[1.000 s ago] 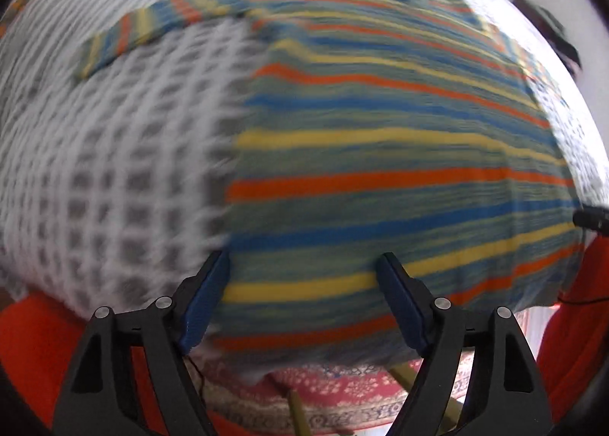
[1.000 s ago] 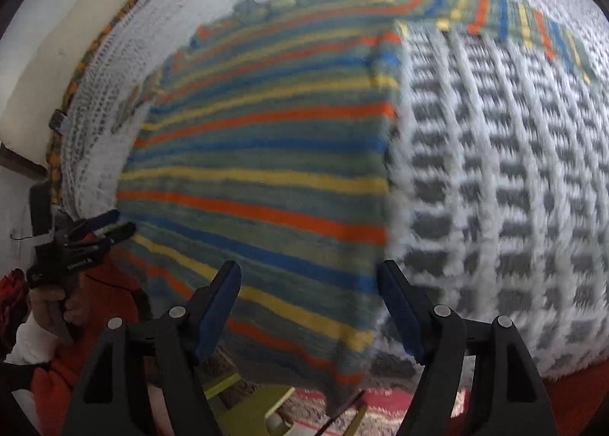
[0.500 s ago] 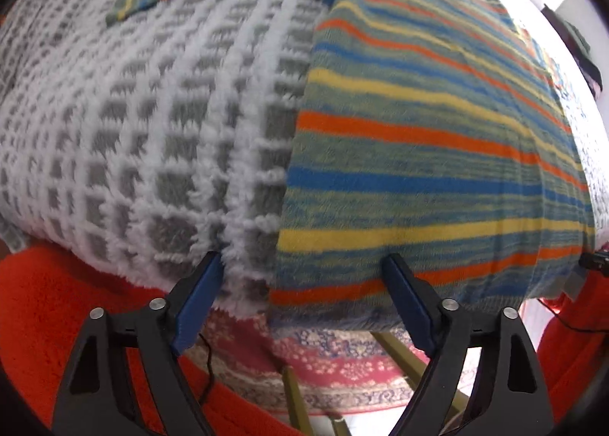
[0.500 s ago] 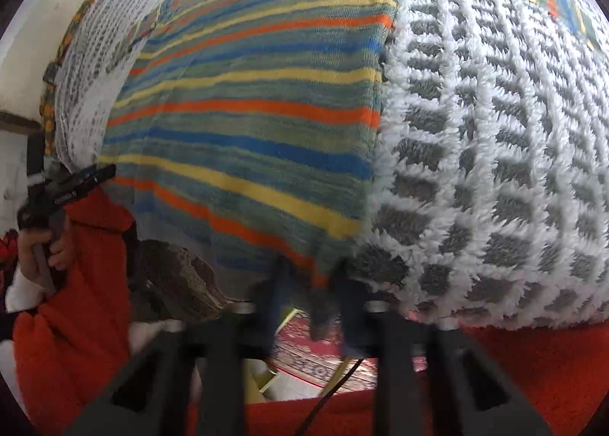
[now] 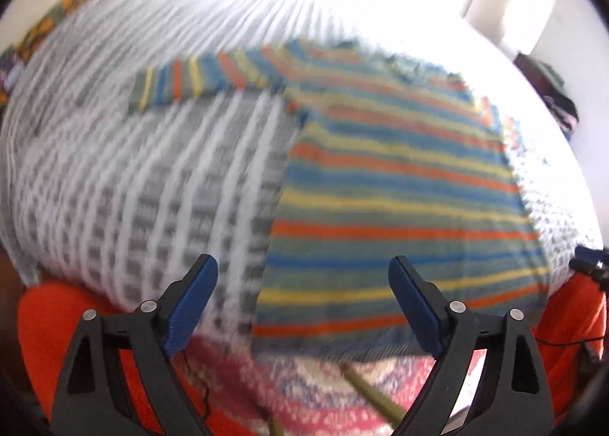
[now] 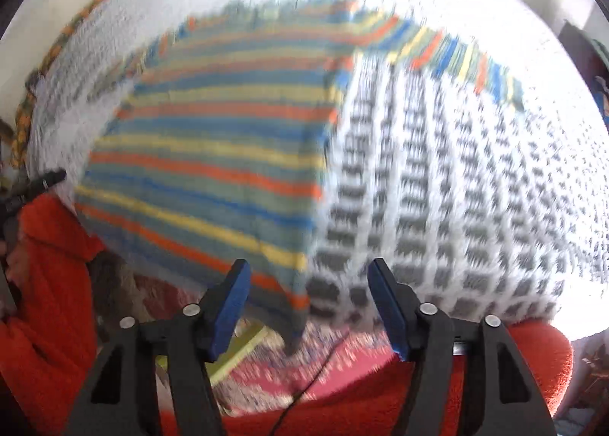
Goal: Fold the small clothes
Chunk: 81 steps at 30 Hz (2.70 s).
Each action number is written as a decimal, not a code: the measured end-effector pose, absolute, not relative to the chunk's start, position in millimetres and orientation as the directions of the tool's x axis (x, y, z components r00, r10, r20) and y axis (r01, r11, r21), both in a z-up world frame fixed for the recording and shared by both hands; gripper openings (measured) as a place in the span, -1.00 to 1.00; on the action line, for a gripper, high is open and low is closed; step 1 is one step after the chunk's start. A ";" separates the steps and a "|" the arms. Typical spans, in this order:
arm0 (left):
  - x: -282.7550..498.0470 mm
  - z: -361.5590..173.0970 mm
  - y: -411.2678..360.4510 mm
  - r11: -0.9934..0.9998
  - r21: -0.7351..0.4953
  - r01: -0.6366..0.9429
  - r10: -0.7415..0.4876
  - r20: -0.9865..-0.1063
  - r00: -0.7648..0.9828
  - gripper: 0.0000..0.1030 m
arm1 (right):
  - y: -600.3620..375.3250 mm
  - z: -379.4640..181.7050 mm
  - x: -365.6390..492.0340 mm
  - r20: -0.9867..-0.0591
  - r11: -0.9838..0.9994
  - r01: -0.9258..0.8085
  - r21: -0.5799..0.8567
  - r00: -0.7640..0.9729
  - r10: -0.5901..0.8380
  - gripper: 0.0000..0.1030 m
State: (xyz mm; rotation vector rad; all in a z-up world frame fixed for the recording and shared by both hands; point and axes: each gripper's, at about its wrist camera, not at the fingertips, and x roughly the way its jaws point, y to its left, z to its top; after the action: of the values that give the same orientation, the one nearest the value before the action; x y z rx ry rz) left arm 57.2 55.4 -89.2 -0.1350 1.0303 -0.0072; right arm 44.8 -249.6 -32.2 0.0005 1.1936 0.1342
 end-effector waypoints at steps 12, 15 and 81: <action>82.0 -152.7 7.9 0.999 -0.025 0.037 -0.038 -0.907 0.419 0.84 | -182.4 -67.6 92.3 -0.861 0.973 -0.129 0.191 0.454 0.229 0.72; 73.1 -162.7 5.4 0.998 -0.005 0.057 -0.028 -0.912 0.410 0.84 | -181.7 -90.0 88.6 -0.884 0.973 -0.087 0.214 0.407 0.231 0.72; 83.8 -180.5 8.5 0.999 0.030 0.027 0.012 -0.869 0.495 0.94 | -197.9 -119.8 86.0 -0.880 0.960 -0.046 0.278 0.388 0.273 0.75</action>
State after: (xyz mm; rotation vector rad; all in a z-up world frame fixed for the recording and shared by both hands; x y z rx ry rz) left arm 83.8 8.5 -180.5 0.0413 1.0530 -0.0091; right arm 86.0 -197.9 -119.8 0.2222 1.1566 0.2049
